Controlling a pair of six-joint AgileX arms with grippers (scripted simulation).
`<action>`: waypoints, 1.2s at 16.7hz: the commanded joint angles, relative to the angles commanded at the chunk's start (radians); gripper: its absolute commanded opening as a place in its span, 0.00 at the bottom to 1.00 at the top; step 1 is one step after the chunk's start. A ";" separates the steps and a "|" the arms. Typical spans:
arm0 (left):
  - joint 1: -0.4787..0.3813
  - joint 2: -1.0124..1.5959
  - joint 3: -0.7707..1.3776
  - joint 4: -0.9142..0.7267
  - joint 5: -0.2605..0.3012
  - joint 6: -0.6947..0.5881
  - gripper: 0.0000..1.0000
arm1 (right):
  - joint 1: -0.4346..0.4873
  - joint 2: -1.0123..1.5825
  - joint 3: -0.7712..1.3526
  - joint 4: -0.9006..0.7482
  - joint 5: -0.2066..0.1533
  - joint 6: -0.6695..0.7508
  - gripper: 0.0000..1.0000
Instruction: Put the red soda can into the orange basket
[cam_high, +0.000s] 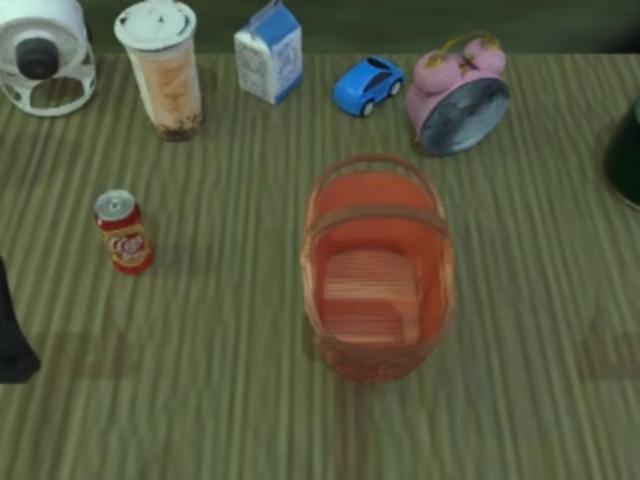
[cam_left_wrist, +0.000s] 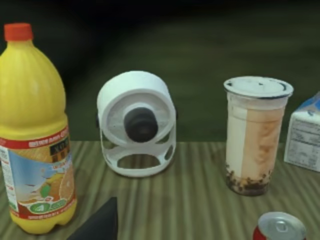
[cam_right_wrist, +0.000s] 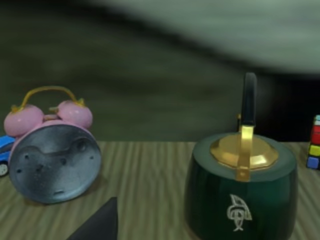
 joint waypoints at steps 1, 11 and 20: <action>0.000 0.000 0.000 0.000 0.000 0.000 1.00 | 0.000 0.000 0.000 0.000 0.000 0.000 1.00; -0.047 0.459 0.400 -0.268 0.010 0.157 1.00 | 0.000 0.000 0.000 0.000 0.000 0.000 1.00; -0.105 1.406 1.156 -0.756 0.001 0.436 1.00 | 0.000 0.000 0.000 0.000 0.000 0.000 1.00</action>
